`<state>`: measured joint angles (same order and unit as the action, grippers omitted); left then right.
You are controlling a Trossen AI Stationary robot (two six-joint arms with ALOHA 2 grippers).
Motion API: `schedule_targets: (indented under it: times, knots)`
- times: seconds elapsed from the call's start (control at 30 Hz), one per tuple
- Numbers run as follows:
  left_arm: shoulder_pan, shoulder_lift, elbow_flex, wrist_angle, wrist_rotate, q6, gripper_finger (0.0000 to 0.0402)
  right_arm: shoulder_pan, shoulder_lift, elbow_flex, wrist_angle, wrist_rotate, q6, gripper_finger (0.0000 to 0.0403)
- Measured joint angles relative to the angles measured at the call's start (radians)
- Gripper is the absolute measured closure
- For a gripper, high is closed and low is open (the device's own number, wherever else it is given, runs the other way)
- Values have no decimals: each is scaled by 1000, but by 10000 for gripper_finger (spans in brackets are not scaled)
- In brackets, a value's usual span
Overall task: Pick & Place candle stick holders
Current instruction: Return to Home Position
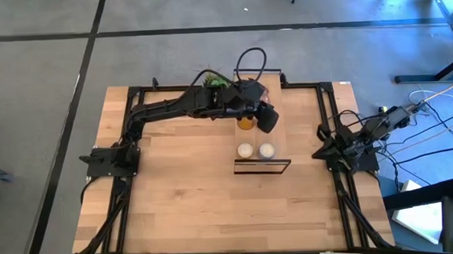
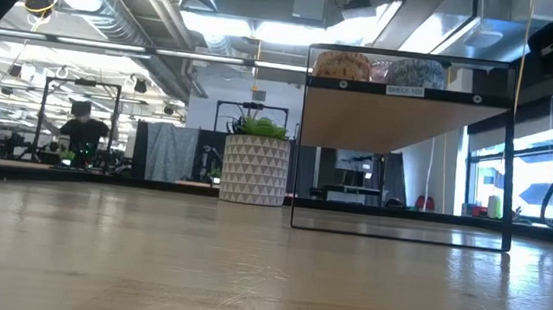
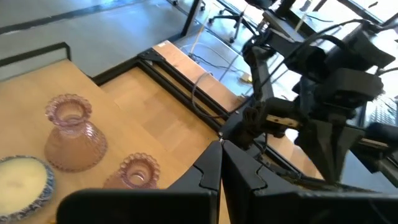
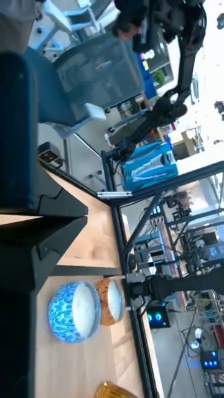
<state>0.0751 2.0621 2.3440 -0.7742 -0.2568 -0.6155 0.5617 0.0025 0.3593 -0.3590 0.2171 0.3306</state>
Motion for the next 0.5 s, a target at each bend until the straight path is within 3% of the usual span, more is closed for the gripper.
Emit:
schedule_targets:
  times: [0.33,0.5]
  knots:
    - [-15,0,0,-27,78,25,400,0,2,-216,276,17,161,398]
    - [-15,0,0,-38,134,73,400,0,2,-327,349,97,186,398]
